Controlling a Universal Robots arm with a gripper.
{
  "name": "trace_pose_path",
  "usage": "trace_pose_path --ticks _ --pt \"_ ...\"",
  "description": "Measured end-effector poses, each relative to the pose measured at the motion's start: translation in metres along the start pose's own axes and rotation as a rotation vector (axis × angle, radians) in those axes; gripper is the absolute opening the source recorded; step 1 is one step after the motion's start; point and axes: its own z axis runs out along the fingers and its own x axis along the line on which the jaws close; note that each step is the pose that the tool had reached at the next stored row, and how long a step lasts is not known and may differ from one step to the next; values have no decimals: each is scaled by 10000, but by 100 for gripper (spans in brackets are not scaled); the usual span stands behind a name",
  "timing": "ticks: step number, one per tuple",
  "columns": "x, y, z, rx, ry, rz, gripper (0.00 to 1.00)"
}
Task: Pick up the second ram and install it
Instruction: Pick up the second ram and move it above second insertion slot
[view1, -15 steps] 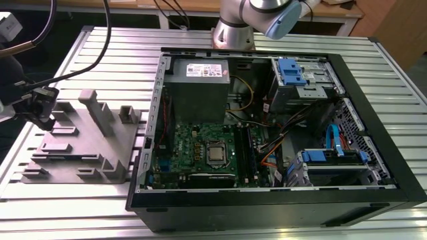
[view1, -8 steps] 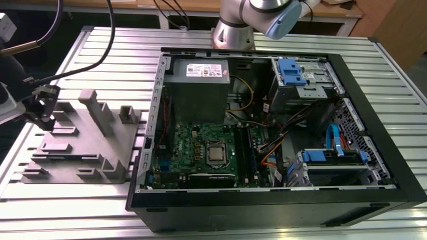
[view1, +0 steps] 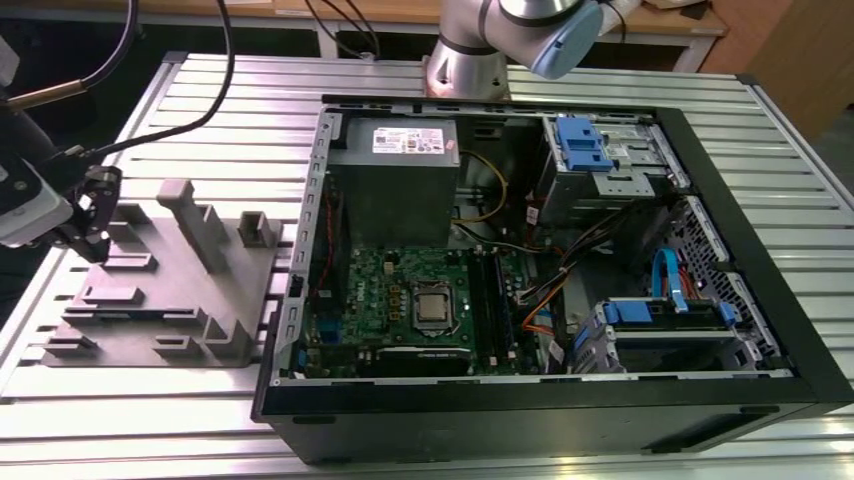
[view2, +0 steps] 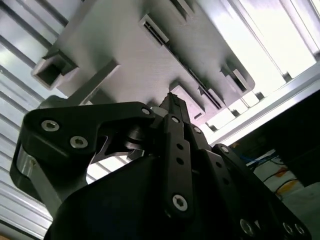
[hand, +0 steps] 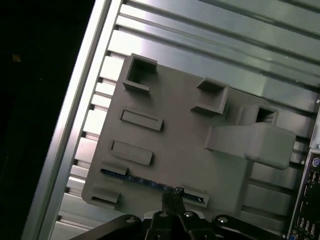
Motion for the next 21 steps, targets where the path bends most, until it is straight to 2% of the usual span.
trace_pose_path --ticks 21 --pt "4 -3 61 -231 168 -3793 7"
